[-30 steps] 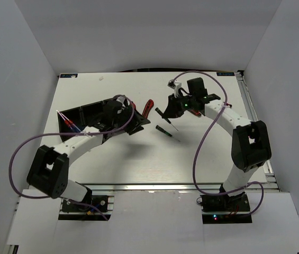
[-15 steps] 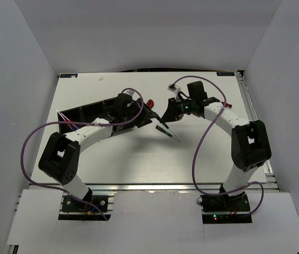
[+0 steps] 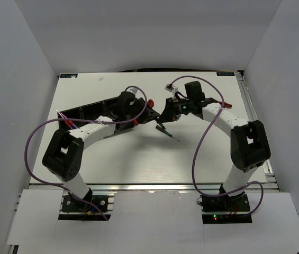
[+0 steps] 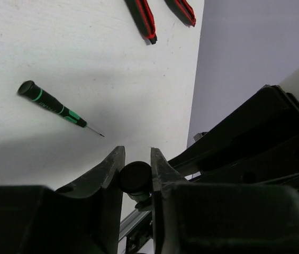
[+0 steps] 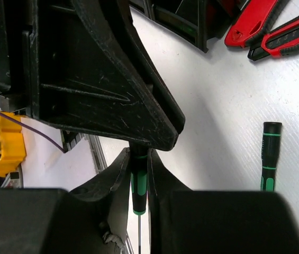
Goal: Sort the tools into containers
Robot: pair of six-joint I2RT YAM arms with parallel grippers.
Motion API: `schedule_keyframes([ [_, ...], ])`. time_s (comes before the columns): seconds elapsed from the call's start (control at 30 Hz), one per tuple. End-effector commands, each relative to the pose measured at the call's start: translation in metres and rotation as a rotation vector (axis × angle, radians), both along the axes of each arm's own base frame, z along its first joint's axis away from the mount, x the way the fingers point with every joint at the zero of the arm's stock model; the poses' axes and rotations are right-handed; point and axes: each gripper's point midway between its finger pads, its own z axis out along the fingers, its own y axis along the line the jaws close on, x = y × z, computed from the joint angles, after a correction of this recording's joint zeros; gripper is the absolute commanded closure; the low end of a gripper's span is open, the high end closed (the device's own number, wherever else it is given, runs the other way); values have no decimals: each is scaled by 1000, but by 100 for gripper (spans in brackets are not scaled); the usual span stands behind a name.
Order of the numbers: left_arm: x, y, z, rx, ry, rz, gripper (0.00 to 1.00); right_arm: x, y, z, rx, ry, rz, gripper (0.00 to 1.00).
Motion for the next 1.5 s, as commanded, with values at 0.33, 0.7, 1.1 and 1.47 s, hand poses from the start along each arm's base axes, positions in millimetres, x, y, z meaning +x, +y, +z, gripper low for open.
schedule_keyframes([
  [0.33, -11, 22, 22, 100, -83, -25, 100, -5, 2, 18, 42, -122, 83, 11],
  [0.7, 4, 242, 29, 500, -32, 208, 100, -23, -21, -3, -23, -258, 278, 11],
  [1.1, 67, 360, 21, 661, 49, 406, 100, -19, -28, -15, -86, -284, 270, 11],
  [1.47, 94, 353, -8, 592, 67, 388, 76, 3, -40, -31, -214, -352, 193, 10],
])
